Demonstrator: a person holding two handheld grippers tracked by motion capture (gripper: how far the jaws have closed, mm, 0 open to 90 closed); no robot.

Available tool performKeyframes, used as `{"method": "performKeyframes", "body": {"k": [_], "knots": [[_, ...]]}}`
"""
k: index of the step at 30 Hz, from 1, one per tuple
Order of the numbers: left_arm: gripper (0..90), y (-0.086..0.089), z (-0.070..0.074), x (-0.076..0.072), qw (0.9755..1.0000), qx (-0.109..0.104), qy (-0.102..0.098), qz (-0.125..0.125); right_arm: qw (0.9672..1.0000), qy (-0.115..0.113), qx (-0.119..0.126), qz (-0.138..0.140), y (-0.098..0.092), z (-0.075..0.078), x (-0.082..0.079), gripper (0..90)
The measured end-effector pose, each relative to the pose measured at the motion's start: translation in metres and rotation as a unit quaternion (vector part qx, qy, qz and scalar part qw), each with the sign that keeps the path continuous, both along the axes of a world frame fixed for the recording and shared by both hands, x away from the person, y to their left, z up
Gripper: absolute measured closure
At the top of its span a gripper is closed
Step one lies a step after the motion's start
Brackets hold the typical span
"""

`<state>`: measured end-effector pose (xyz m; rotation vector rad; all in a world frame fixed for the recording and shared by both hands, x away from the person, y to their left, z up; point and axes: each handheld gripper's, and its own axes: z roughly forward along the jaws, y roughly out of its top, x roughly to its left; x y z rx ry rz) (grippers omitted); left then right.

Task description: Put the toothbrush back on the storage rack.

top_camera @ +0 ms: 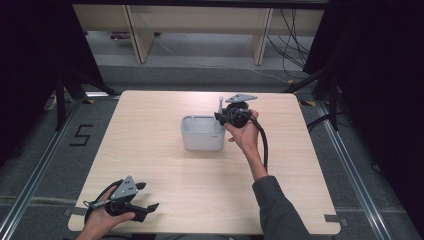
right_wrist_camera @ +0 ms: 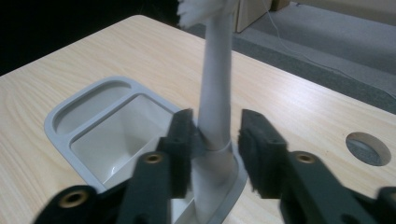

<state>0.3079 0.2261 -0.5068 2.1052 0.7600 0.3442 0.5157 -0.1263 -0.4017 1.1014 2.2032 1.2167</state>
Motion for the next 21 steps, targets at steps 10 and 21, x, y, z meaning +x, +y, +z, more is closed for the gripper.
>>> {"method": "performKeyframes", "body": {"k": [10, 21], "knots": [[14.9, -0.001, -0.001, 0.0, 1.0, -0.005, 0.0, 0.001, 0.9997, -0.023, 0.0, -0.007, -0.003, 0.006, -0.003, 48.2], [14.9, 0.0, 0.0, 0.0, 1.0, -0.001, 0.0, 0.001, 0.9998, -0.011, 0.016, -0.009, -0.009, 0.009, -0.007, 42.7]]}}
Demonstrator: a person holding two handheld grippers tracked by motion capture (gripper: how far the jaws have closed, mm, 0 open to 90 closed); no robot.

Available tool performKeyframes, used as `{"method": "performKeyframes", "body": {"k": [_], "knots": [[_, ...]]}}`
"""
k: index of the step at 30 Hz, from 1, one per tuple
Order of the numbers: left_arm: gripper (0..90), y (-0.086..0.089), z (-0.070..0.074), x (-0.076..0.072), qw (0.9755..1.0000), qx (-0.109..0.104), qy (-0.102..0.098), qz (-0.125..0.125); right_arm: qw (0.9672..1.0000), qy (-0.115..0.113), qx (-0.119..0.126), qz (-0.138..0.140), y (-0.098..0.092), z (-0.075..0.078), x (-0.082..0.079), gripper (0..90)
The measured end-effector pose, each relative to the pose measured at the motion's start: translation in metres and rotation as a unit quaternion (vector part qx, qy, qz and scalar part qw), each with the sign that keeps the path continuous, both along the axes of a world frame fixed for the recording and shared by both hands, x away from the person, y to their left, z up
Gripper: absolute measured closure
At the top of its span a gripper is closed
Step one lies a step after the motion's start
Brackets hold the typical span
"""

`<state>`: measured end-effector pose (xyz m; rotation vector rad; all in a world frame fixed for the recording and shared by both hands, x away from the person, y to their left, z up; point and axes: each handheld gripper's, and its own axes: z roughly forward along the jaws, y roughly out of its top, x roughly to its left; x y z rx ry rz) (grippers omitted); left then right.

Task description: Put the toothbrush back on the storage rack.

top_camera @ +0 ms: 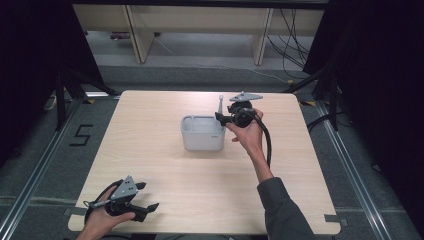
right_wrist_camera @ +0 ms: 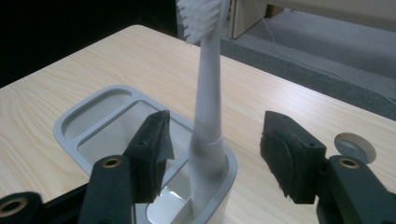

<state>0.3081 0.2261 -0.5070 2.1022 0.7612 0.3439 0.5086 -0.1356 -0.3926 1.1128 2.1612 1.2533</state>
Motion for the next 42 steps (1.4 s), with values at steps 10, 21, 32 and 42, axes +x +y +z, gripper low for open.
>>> {"method": "performKeyframes", "body": {"k": [10, 21, 32, 42], "knots": [[14.9, 0.0, 0.0, 0.0, 1.0, 0.001, -0.001, 0.0, 1.0, -0.005, -0.002, 0.002, -0.006, 0.001, -0.006, 38.5], [14.9, 0.0, 0.0, 0.0, 1.0, 0.004, -0.001, 0.0, 0.9999, -0.011, 0.0, 0.005, -0.014, 0.0, -0.017, 35.9], [14.9, 0.0, 0.0, 0.0, 1.0, 0.004, -0.002, 0.0, 0.9999, -0.004, 0.014, 0.006, -0.019, -0.003, -0.031, 33.3], [14.9, 0.0, 0.0, 0.0, 1.0, 0.004, -0.002, 0.001, 0.9996, 0.006, 0.028, 0.007, -0.023, -0.005, -0.041, 30.0]]}}
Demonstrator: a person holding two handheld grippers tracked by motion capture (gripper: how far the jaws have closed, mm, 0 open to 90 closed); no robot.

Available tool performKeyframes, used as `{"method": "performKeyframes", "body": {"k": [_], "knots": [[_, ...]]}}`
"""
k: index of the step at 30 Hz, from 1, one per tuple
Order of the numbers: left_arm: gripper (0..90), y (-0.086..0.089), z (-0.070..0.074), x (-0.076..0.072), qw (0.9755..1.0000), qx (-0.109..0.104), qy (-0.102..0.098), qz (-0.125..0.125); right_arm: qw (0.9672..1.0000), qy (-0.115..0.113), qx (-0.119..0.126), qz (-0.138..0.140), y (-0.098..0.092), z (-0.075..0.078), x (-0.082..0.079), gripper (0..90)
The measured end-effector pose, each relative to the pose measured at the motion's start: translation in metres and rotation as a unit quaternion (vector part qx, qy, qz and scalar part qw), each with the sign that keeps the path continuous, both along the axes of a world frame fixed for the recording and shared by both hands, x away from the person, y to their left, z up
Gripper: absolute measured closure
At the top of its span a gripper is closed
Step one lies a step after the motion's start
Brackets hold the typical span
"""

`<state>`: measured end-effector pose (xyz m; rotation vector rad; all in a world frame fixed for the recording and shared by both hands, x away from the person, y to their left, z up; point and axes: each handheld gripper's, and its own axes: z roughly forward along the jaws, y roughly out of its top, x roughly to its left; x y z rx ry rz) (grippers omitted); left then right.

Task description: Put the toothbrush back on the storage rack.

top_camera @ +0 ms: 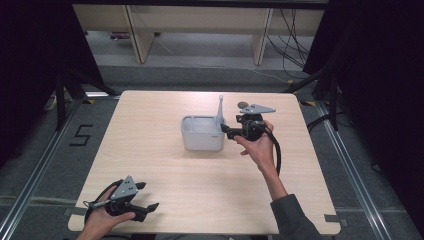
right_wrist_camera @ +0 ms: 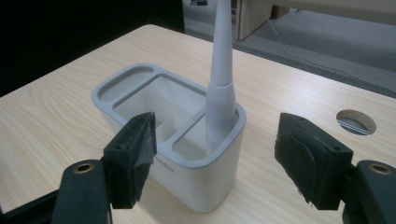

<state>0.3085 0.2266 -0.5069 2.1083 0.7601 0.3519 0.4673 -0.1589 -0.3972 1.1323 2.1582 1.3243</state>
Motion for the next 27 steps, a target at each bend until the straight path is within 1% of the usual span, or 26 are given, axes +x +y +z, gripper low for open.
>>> {"method": "performKeyframes", "body": {"k": [1, 2, 3, 4, 5, 6, 7, 8, 9, 10, 11, 12, 13, 14, 15, 16, 17, 18, 19, 20, 21, 22, 24, 25, 26, 27], "knots": [[14.9, 0.0, 0.0, 0.0, 1.0, 0.0, -0.001, 0.0, 0.9999, -0.011, -0.011, 0.002, -0.002, 0.0, 0.0, 29.5], [14.9, 0.0, 0.0, 0.0, 1.0, -0.002, 0.001, 0.0, 1.0, -0.007, -0.001, 0.002, -0.001, -0.002, -0.001, 28.9], [14.9, -0.001, -0.001, -0.001, 1.0, -0.008, 0.001, 0.002, 1.0, -0.004, 0.0, 0.002, -0.001, -0.002, -0.002, 28.2], [14.9, -0.001, -0.001, -0.001, 1.0, -0.008, 0.001, 0.002, 0.9999, -0.009, -0.008, 0.003, -0.002, -0.002, -0.003, 27.3], [14.9, 0.001, 0.0, 0.0, 1.0, 0.006, 0.0, -0.004, 1.0, -0.006, -0.002, -0.002, -0.001, -0.003, -0.004, 27.1], [14.9, 0.0, 0.0, 0.0, 1.0, 0.0, 0.0, 0.0, 1.0, -0.002, 0.001, 0.003, -0.001, -0.004, -0.005, 27.1], [14.9, 0.0, 0.0, 0.0, 1.0, 0.0, 0.0, 0.0, 1.0, -0.007, 0.004, -0.001, 0.0, -0.005, -0.006, 27.0], [14.9, 0.0, 0.0, 0.0, 1.0, -0.004, 0.002, -0.001, 0.9999, -0.011, -0.001, 0.004, -0.001, -0.005, -0.006, 26.6], [14.9, -0.001, 0.0, 0.0, 1.0, -0.003, 0.001, 0.0, 0.9999, -0.009, 0.0, 0.004, -0.001, -0.005, -0.006, 26.2], [14.9, 0.001, 0.0, 0.0, 0.9999, 0.011, -0.001, -0.005, 1.0, -0.003, 0.007, 0.004, 0.0, -0.005, -0.007, 26.0], [14.9, 0.001, 0.0, 0.001, 0.9999, 0.01, -0.002, -0.005, 0.9999, -0.009, 0.003, 0.005, 0.0, -0.005, -0.008, 25.7], [14.9, 0.0, 0.0, 0.0, 1.0, 0.0, 0.002, -0.004, 0.9999, -0.013, 0.003, 0.004, 0.0, -0.005, -0.008, 25.1], [14.9, -0.001, -0.001, -0.001, 1.0, -0.008, 0.001, 0.002, 0.9998, -0.016, 0.002, 0.012, 0.001, -0.005, -0.008, 24.8], [14.9, -0.001, -0.001, -0.001, 1.0, -0.008, 0.001, 0.002, 0.9999, -0.01, 0.003, 0.007, 0.001, -0.005, -0.01, 24.7], [14.9, 0.0, 0.0, 0.0, 1.0, 0.0, 0.0, 0.0, 0.9999, -0.011, 0.0, 0.007, 0.001, -0.005, -0.01, 24.3], [14.9, 0.0, 0.0, 0.0, 1.0, -0.001, -0.001, 0.0, 0.9999, -0.009, 0.008, 0.008, 0.002, -0.005, -0.011, 24.2], [14.9, 0.0, 0.0, 0.0, 1.0, -0.001, 0.0, -0.001, 0.9998, -0.011, 0.002, 0.014, 0.002, -0.005, -0.011, 24.2], [14.9, 0.0, 0.0, 0.0, 1.0, -0.003, 0.001, -0.001, 0.9999, -0.003, 0.008, 0.013, 0.003, -0.005, -0.012, 24.1], [14.9, 0.0, 0.0, 0.0, 1.0, 0.001, 0.0, -0.003, 0.9999, -0.013, -0.001, 0.011, 0.002, -0.006, -0.012, 24.0], [14.9, 0.001, 0.0, 0.0, 1.0, 0.005, 0.0, -0.005, 0.9999, -0.007, 0.006, 0.006, 0.004, -0.007, -0.013, 23.9], [14.9, 0.0, 0.0, 0.0, 1.0, -0.003, 0.0, 0.0, 0.9999, -0.008, 0.005, 0.012, 0.004, -0.007, -0.013, 23.9], [14.9, 0.0, 0.0, -0.001, 1.0, -0.004, 0.0, 0.0, 0.9996, -0.019, -0.003, 0.019, 0.003, -0.008, -0.012, 23.8], [14.9, 0.0, 0.0, -0.001, 1.0, -0.004, -0.001, -0.001, 0.9999, -0.002, -0.001, 0.011, 0.003, -0.007, -0.014, 23.4], [14.9, 0.0, 0.0, 0.0, 1.0, -0.004, 0.0, 0.0, 0.9999, -0.01, -0.004, 0.008, 0.003, -0.008, -0.014, 23.2], [14.9, 0.0, 0.0, 0.0, 1.0, -0.004, 0.0, 0.0, 1.0, -0.009, 0.001, 0.004, 0.004, -0.008, -0.015, 23.1], [14.9, -0.001, 0.0, -0.001, 1.0, -0.008, 0.0, 0.002, 0.9999, -0.007, 0.002, 0.007, 0.004, -0.009, -0.016, 23.1]]}}
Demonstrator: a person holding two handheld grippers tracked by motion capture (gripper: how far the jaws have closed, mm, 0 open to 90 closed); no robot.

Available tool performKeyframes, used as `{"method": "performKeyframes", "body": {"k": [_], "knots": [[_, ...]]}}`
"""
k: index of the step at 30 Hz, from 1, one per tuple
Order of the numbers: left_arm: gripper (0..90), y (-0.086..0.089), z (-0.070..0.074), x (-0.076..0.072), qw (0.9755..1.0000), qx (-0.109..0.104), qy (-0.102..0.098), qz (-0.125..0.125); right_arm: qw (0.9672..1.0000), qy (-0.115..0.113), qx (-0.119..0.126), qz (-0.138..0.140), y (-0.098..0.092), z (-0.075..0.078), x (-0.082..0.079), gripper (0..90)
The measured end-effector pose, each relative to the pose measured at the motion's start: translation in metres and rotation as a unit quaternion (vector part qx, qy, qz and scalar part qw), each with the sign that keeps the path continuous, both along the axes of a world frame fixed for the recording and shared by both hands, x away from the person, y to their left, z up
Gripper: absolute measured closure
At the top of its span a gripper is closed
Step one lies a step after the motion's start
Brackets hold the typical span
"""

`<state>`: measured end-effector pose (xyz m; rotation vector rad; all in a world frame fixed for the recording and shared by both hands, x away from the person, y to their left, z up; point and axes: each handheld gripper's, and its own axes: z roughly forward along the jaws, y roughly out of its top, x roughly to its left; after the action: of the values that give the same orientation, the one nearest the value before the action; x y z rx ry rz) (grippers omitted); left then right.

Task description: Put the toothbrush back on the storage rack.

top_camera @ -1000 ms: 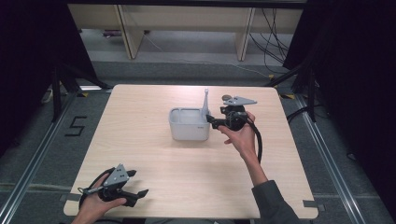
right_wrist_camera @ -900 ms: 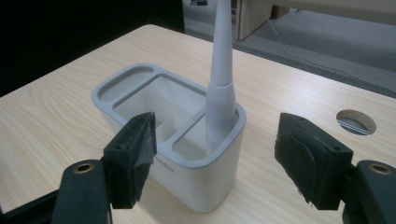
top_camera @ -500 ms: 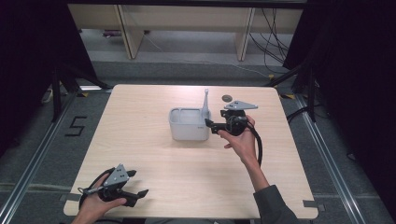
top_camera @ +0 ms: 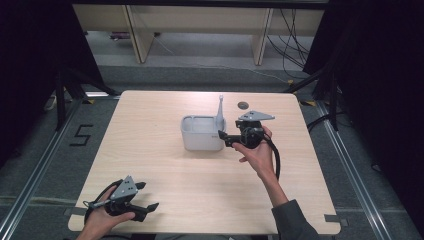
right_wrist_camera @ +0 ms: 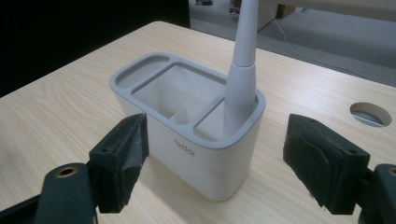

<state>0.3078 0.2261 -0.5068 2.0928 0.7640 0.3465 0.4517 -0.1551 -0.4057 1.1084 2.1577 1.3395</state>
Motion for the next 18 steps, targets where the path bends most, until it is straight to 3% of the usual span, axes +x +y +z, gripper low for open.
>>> {"method": "performKeyframes", "body": {"k": [3, 4, 5, 7, 8, 11, 12, 15, 18], "knots": [[14.9, 0.0, 0.0, 0.0, 1.0, 0.0, 0.001, -0.003, 1.0, 0.002, -0.003, 0.002, 0.0, -0.001, -0.002, 23.0], [14.9, 0.0, 0.0, 0.0, 1.0, 0.0, 0.001, -0.002, 0.9998, -0.011, -0.011, 0.012, -0.001, -0.001, -0.001, 23.0], [14.9, 0.0, 0.0, 0.0, 1.0, 0.0, 0.001, -0.002, 0.9998, -0.007, -0.018, 0.003, -0.002, -0.001, -0.003, 22.9], [14.9, 0.0, 0.0, 0.0, 1.0, 0.001, 0.001, -0.003, 1.0, 0.005, -0.003, 0.001, 0.0, -0.002, -0.005, 23.0], [14.9, 0.001, 0.001, 0.0, 1.0, 0.008, 0.0, -0.005, 1.0, 0.005, -0.007, 0.003, 0.0, -0.002, -0.005, 22.9], [14.9, 0.0, 0.0, 0.0, 1.0, 0.001, 0.002, -0.003, 0.9998, -0.006, -0.017, 0.002, -0.001, -0.003, -0.006, 22.9], [14.9, 0.0, 0.0, 0.0, 1.0, 0.001, 0.001, -0.003, 0.9999, 0.004, -0.013, -0.001, -0.001, -0.003, -0.007, 22.8], [14.9, 0.0, 0.0, 0.0, 1.0, 0.001, 0.001, -0.002, 0.9997, -0.003, -0.023, 0.006, -0.001, -0.005, -0.008, 22.7], [14.9, 0.0, 0.001, 0.0, 1.0, 0.004, -0.001, -0.004, 0.9998, 0.002, -0.013, 0.012, 0.001, -0.007, -0.011, 22.5]]}}
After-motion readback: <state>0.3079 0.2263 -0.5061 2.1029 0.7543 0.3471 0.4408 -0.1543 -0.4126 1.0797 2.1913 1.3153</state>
